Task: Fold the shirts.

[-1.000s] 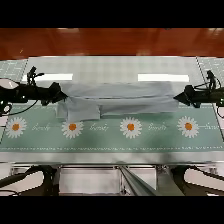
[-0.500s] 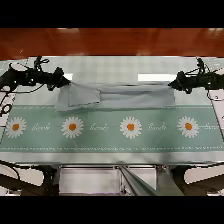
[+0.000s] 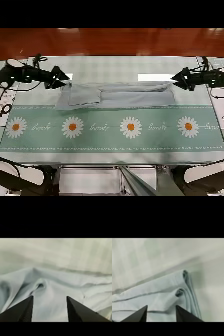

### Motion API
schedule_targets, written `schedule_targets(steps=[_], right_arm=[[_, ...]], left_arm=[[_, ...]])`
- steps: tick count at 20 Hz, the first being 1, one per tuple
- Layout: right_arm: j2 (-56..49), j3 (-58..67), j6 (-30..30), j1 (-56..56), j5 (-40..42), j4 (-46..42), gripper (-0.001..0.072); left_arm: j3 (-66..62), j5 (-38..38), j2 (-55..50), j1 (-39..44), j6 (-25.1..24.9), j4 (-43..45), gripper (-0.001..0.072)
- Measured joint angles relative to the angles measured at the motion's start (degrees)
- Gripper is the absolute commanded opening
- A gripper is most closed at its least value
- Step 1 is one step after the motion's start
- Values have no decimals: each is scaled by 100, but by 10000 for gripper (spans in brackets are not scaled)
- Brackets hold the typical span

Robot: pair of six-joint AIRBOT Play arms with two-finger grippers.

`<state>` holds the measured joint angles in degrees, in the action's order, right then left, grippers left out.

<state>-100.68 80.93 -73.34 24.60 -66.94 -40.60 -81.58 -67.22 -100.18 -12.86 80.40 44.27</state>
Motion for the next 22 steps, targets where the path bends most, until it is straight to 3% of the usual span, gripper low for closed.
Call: schedule_targets(steps=[4,7,11,20,21,22], right_arm=[[501,-125,20,796,-481,-525,414],[831,-831,127,1126,-304,-651,419],[739,-1576,498,1108,92,-24,420],[-28,-1657,721,227,402,903,417],[-81,-1587,717,114,431,914,361],[-131,-1510,715,-15,492,898,202]], left_arm=[[588,-125,1128,-516,-26,525,505],[2057,890,2610,-492,-114,619,505],[3770,2022,4083,-31,-98,651,506],[4568,2640,4697,579,35,369,505],[4583,2647,4708,592,39,348,505],[4592,2647,4712,601,42,317,505]])
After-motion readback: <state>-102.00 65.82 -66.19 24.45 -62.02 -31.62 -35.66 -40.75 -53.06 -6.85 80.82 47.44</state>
